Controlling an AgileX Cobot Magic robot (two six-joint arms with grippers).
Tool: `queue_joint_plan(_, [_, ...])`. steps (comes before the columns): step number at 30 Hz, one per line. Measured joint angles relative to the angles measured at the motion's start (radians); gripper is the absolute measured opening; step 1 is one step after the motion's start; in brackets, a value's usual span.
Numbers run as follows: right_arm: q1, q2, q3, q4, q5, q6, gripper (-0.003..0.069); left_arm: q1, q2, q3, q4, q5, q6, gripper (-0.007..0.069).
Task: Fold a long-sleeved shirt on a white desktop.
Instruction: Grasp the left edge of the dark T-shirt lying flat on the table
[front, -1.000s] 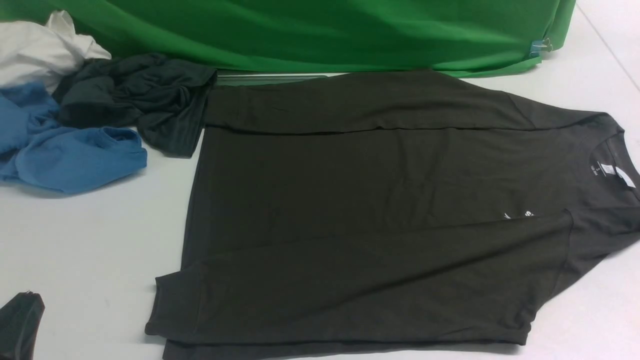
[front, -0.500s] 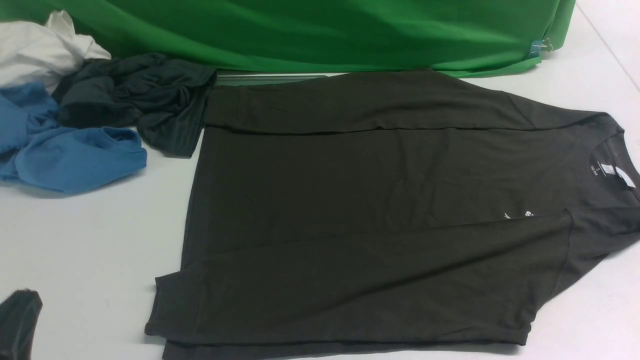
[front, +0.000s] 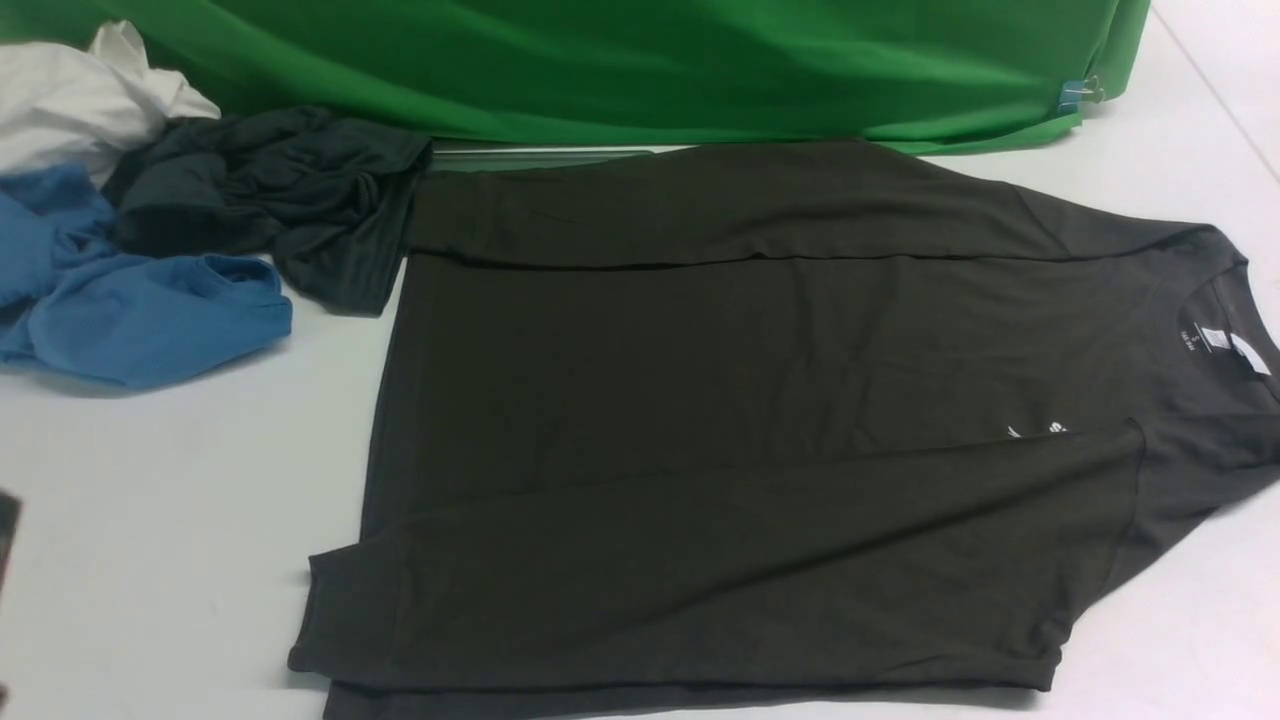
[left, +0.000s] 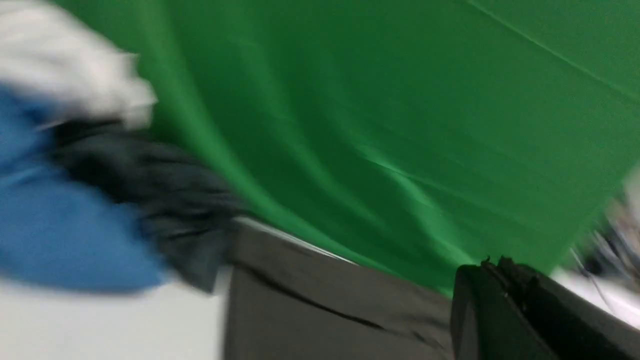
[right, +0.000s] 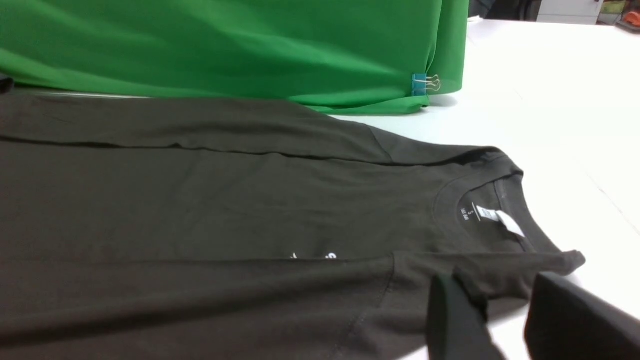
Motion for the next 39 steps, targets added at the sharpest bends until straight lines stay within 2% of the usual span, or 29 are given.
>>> queue_joint_plan(3, [0.000,0.000,0.000,0.000,0.000,0.000,0.0242,-0.018,0.072,-0.147,0.036,0.172,0.115,0.0021])
queue_joint_plan(9, [0.000,0.000,0.000,0.000,-0.001,0.000,0.0242,-0.018,0.468,-0.334,0.168,0.474,0.192,0.0021])
queue_joint_plan(11, [0.000,0.000,0.000,0.000,-0.001,0.000,0.0242,-0.019,0.574,-0.364,0.179,0.525,0.230,0.0021])
queue_joint_plan(14, [0.000,0.000,0.000,0.000,-0.016,0.000,0.0242,-0.038,0.690,-0.400,0.178,0.554,0.256,0.0021])
queue_joint_plan(16, [0.000,0.000,0.000,0.001,-0.078,0.025,0.0242,-0.090,0.785,-0.439,0.179,0.581,0.283,0.0021])
queue_joint_plan(20, [0.000,0.000,0.000,0.004,-0.203,0.144,0.0242,-0.164,0.859,-0.474,0.198,0.643,0.318,0.0021])
queue_joint_plan(22, [0.000,0.000,0.000,0.006,-0.331,0.220,0.0242,-0.207,0.897,-0.478,0.205,0.665,0.336,0.0021])
queue_joint_plan(25, [0.000,0.000,0.000,0.008,-0.421,0.267,0.0242,-0.225,0.919,-0.478,0.209,0.667,0.362,0.0021])
queue_joint_plan(27, [0.000,0.000,0.000,0.010,-0.443,0.349,0.0231,-0.225,0.925,-0.479,0.213,0.665,0.367,0.0021])
queue_joint_plan(29, [0.011,0.004,-0.003,0.013,-0.401,0.444,0.0209,-0.225,0.927,-0.482,0.235,0.647,0.368,0.0021])
queue_joint_plan(31, [0.054,0.052,-0.051,0.015,-0.252,0.471,0.0171,-0.225,0.928,-0.484,0.258,0.620,0.368,0.0021])
queue_joint_plan(33, [0.108,0.113,-0.118,0.024,-0.113,0.433,0.0143,-0.225,0.934,-0.489,0.273,0.604,0.368,0.0021])
queue_joint_plan(34, [0.200,0.203,-0.231,0.044,0.028,0.340,0.0121,-0.225,0.948,-0.504,0.289,0.603,0.368,0.0021])
queue_joint_plan(36, [0.306,0.338,-0.362,0.050,0.212,0.255,0.0108,-0.225,0.977,-0.529,0.300,0.620,0.368,0.0021])
queue_joint_plan(37, [0.318,0.352,-0.392,0.050,0.255,0.247,0.0108,-0.225,0.981,-0.532,0.300,0.623,0.368,0.0021])
queue_joint_plan(38, [0.415,0.462,-0.504,0.039,0.420,0.188,0.0107,-0.225,1.013,-0.552,0.307,0.647,0.369,0.0021])
queue_joint_plan(39, [0.439,0.475,-0.517,0.035,0.439,0.175,0.0107,-0.225,1.021,-0.556,0.309,0.653,0.369,0.0021])
